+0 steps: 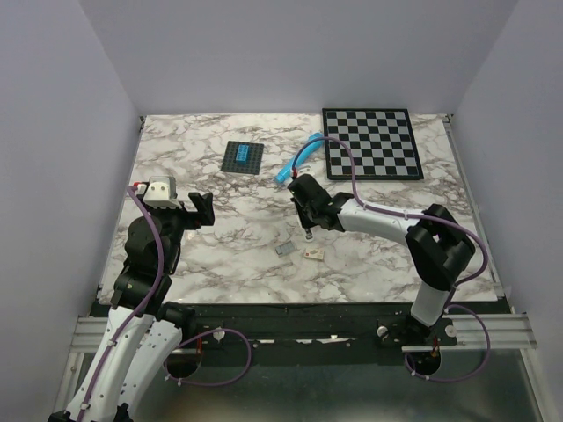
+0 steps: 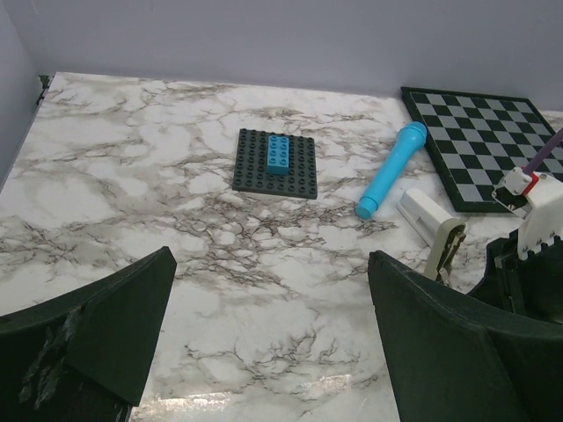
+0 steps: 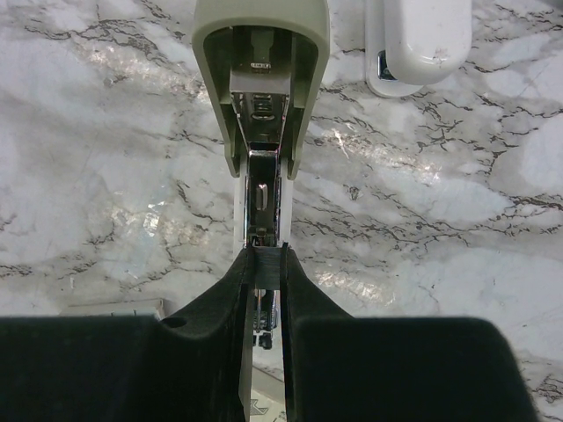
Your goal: Load the staples into the stapler
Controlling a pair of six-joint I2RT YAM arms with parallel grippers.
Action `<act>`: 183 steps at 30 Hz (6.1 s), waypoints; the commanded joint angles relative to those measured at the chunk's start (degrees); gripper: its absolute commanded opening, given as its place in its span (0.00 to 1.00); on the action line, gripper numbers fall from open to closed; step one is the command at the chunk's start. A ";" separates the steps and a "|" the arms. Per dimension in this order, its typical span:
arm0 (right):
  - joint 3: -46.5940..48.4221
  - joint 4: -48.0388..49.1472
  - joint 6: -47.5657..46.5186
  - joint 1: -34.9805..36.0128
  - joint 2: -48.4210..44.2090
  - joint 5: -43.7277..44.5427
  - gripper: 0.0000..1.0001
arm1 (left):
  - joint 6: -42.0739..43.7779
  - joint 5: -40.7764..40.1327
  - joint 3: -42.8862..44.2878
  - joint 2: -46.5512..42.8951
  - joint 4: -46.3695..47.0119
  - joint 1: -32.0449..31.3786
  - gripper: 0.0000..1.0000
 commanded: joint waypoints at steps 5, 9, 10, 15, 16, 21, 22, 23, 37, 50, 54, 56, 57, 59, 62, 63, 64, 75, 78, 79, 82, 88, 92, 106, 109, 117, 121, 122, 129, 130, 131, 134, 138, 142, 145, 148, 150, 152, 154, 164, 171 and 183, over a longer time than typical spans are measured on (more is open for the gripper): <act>-0.95 1.32 -0.71 -0.25 1.41 -0.97 0.18 | -0.79 1.41 -0.62 0.20 1.63 0.34 0.99; -1.13 1.50 -0.71 -0.33 0.71 -1.67 0.17 | -0.79 1.50 -0.62 0.12 1.46 0.34 0.99; -1.21 1.67 -0.71 -0.33 0.36 -1.76 0.18 | -0.79 1.50 -0.62 0.20 1.55 0.34 0.99; -1.30 1.67 -0.71 -0.33 0.35 -2.20 0.17 | -0.79 1.50 -0.62 0.11 1.55 0.34 0.99; -1.30 1.76 -0.71 -0.33 0.44 -2.46 0.17 | -0.79 1.50 -0.54 0.11 1.46 0.34 0.99; -1.48 1.85 -0.44 -0.42 0.36 -3.17 0.17 | -0.79 1.41 -0.62 0.03 1.46 0.34 0.99; -1.48 1.94 -0.27 -0.34 0.18 -3.17 0.17 | -0.87 1.50 -0.62 0.03 1.46 0.34 0.99; -1.57 1.94 -0.36 -0.42 0.18 -3.25 0.17 | -0.79 1.50 -0.62 0.11 1.55 0.34 0.99; -1.92 1.41 1.23 -0.86 -1.05 -2.73 0.17 | -0.87 1.50 -0.62 0.03 1.46 0.43 0.99; -1.57 2.38 1.23 -0.86 -1.93 -3.25 0.17 | -0.87 1.59 -0.62 0.03 1.46 0.43 0.99; -1.65 2.29 1.40 -0.86 -1.05 -3.61 0.17 | -0.87 1.50 -0.62 0.11 1.55 0.43 0.99; -1.83 2.29 1.40 -0.95 -0.61 -3.43 0.17 | -0.87 1.50 -0.62 -0.06 1.46 0.43 0.99; -1.83 2.29 1.40 -0.95 -0.44 -3.52 0.17 | -0.87 1.59 -0.54 -0.06 1.55 0.43 0.99; -1.83 2.29 1.49 -0.95 0.00 -3.69 0.17 | -0.87 1.59 -0.62 -0.06 1.46 0.43 0.99; -1.83 2.29 1.75 -1.21 0.27 -4.48 0.17 | -0.87 1.59 -0.62 0.03 1.55 0.43 0.99; -1.92 2.29 1.84 -1.21 0.44 -5.09 0.17 | -0.87 1.59 -0.54 0.11 1.55 0.43 0.99; -1.92 2.46 1.93 -1.30 0.44 -5.19 0.17 | -0.87 1.67 -0.62 0.11 1.63 0.43 0.99; -2.80 2.47 2.46 -1.83 0.27 -4.66 0.16 | -0.79 1.68 -0.71 0.11 1.64 0.43 0.99; -3.06 2.55 2.55 -1.92 0.09 -4.22 0.16 | -0.87 1.76 -0.71 0.11 1.72 0.43 0.99; -2.97 2.38 2.46 -2.00 0.09 -4.31 0.16 | -0.87 1.76 -0.71 0.11 1.64 0.43 0.99; -2.88 2.38 2.46 -2.00 0.35 -4.66 0.16 | -0.87 1.76 -0.63 0.20 1.64 0.43 0.99; -2.53 1.76 2.02 -2.00 0.97 -6.06 0.17 | -0.87 1.76 -0.71 0.20 1.72 0.43 0.99; -2.80 1.67 1.84 -1.92 0.80 -6.42 0.20 | -0.87 1.85 -0.63 0.29 1.72 0.43 0.99; -2.80 1.32 1.93 -2.00 -1.40 -5.80 0.35 | -0.87 1.76 -0.63 0.20 1.55 0.43 0.99; -2.62 1.32 2.10 -2.27 -2.28 -5.80 0.36 | -0.87 1.85 -0.71 0.20 1.55 0.43 0.99; -0.60 1.32 2.37 -4.73 -1.67 -4.57 0.40 | -0.87 1.76 -0.63 0.11 1.64 0.43 0.99; 0.19 1.32 2.28 -4.91 -0.09 -5.45 0.40 | -0.87 1.67 -0.71 0.11 1.64 0.51 0.99; 0.28 1.41 2.37 -4.91 0.52 -5.45 0.40 | -0.87 1.68 -0.71 0.29 1.55 0.43 0.99; 0.28 1.85 2.11 -4.91 1.06 -6.33 0.40 | -0.87 1.67 -0.63 0.20 1.63 0.60 0.99; 0.37 1.85 2.02 -4.91 1.14 -6.42 0.40 | -0.87 1.68 -0.71 0.29 1.55 0.52 0.99; 0.37 1.85 1.93 -4.91 1.23 -6.51 0.40 | -0.87 1.68 -0.71 0.20 1.63 0.51 0.99; 0.11 1.85 1.84 -4.91 1.41 -7.38 0.40 | -0.87 1.68 -0.71 0.20 1.63 0.51 0.99; -0.68 1.32 1.84 -4.91 1.23 -8.70 0.40 | -0.87 1.76 -0.71 0.20 1.55 0.51 0.99; -1.57 0.62 1.93 -4.91 0.36 -9.67 0.40 | -0.87 1.76 -0.71 0.20 1.64 0.51 0.99; -2.00 -0.08 1.75 -4.91 -0.17 -10.29 0.40 | -0.87 1.85 -0.71 0.29 1.72 0.51 0.99; -2.27 -0.61 1.75 -4.99 -0.61 -10.55 0.40 | -0.87 1.94 -0.71 0.38 1.81 0.51 0.99; -2.44 -0.70 1.67 -4.91 -0.79 -10.46 0.40 | -0.87 1.94 -0.71 0.38 1.81 0.51 0.99; -2.71 -0.96 1.58 -4.91 -0.87 -10.46 0.40 | -0.87 1.94 -0.71 0.47 1.81 0.51 0.99; -2.88 -1.14 1.66 -4.91 -1.14 -10.46 0.40 | -0.87 1.94 -0.71 0.47 1.81 0.51 0.99; -4.99 -1.75 1.67 -4.91 -3.34 -11.95 0.40 | -0.87 2.11 -0.71 0.55 1.90 0.51 0.99; -5.70 -2.19 1.58 -4.91 -4.39 -12.66 0.40 | -0.87 2.29 -0.71 0.64 1.81 0.51 0.99; -11.66 7.20 -3.34 -4.91 -15.19 -17.84 0.45 | 0.27 7.29 -1.50 1.69 3.74 0.51 0.99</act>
